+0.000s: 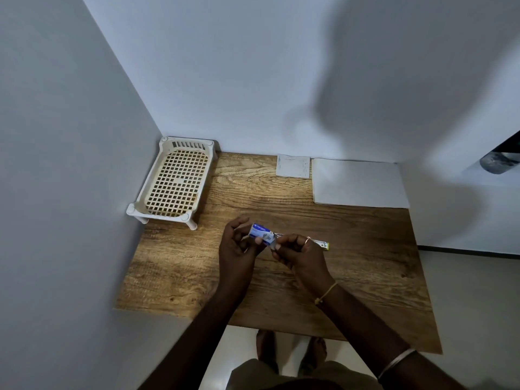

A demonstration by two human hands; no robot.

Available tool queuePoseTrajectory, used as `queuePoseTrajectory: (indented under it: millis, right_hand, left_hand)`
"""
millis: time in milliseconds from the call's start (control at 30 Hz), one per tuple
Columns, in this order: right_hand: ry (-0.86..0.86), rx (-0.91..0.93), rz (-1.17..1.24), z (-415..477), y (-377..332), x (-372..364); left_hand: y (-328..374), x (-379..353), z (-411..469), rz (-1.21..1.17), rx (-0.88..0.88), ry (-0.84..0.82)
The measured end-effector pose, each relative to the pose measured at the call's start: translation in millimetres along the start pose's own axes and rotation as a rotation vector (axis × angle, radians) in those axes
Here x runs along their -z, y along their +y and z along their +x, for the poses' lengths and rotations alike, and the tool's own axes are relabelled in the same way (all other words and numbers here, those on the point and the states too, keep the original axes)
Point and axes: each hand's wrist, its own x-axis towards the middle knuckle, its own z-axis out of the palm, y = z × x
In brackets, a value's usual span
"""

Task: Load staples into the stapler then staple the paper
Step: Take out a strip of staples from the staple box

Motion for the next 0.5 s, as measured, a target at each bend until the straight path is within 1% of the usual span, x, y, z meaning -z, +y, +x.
queuePoseTrajectory:
  millis: [67, 167, 500]
  right_hand:
    - [-0.001, 0.099, -0.134, -2.5, -0.6, -2.7]
    - [-0.003, 0.181, -0.227, -5.2, -1.1, -6.3]
    - [-0.027, 0.230, -0.297, -5.2, -3.6, -13.0]
  left_hand:
    - [-0.8, 1.2, -0.7, -0.058, 0.024, 0.003]
    - [-0.7, 3.8, -0.5, -0.096, 0.037, -0.005]
    - [-0.4, 13.2, 3.9, -0.164, 0.067, -0.045]
